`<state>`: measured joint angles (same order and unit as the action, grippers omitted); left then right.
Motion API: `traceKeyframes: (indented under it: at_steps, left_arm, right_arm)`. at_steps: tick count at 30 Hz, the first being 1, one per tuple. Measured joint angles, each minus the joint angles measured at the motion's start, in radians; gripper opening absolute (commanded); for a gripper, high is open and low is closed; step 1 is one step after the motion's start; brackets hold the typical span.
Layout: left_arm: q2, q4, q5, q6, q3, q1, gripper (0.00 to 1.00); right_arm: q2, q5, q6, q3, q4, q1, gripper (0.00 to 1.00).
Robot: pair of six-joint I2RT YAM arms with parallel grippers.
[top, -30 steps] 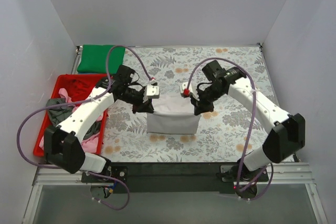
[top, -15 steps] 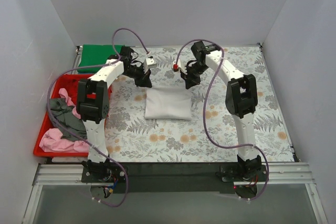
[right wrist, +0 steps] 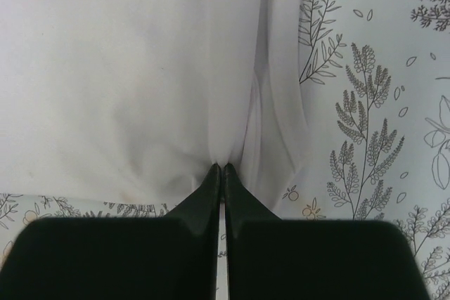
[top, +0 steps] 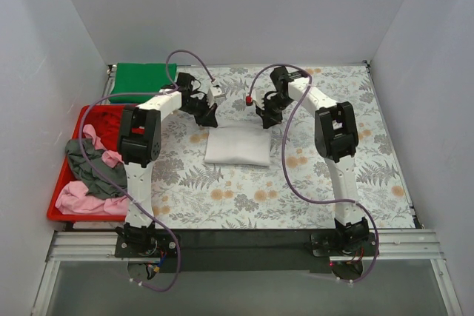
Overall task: Fold and stack the t-shirts
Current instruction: Fold the tshirt
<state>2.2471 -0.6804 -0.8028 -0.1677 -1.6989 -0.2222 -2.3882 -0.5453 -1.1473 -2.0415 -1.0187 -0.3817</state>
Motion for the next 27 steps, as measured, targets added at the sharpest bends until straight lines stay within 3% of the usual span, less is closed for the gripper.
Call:
traceKeyframes:
  at_steps: [6,12,13,15,17,18,19,20,23,27]
  left_arm:
    - [-0.085,0.0,-0.014,0.001,0.139,-0.021,0.0]
    - [-0.102,-0.047,-0.025,0.018,0.129,-0.011,0.0]
    - [-0.099,-0.056,-0.027,0.019,0.112,-0.004,0.01]
    - [-0.085,-0.066,-0.032,0.027,0.066,0.009,0.19]
    - [-0.072,-0.063,-0.03,0.048,0.027,0.021,0.26]
    - [-0.07,-0.054,-0.028,0.069,0.019,0.026,0.31]
    - [-0.07,-0.039,-0.026,0.095,0.018,0.032,0.33]
    - [-0.07,-0.022,-0.025,0.134,0.018,0.04,0.36]
    - [-0.084,0.08,-0.032,0.285,0.049,0.069,0.4]
    - [-0.211,0.22,-0.084,0.518,0.214,0.135,0.44]
  right_arm:
    - [0.086,-0.007,0.023,0.137,0.042,0.0,0.01]
    - [0.144,-0.011,0.043,0.172,0.034,0.0,0.01]
    - [0.146,-0.013,0.05,0.167,0.035,0.0,0.08]
    - [0.143,-0.015,0.076,0.151,0.033,0.0,0.24]
    - [0.135,-0.005,0.114,0.121,0.034,0.0,0.35]
    - [0.13,0.002,0.143,0.103,0.036,0.0,0.44]
    - [0.124,0.011,0.176,0.085,0.043,0.003,0.63]
    - [0.121,0.023,0.221,0.071,0.056,0.005,0.69]
    - [0.121,0.042,0.344,0.032,0.094,0.025,0.71]
    - [0.181,-0.016,0.549,0.043,0.173,0.085,0.7]
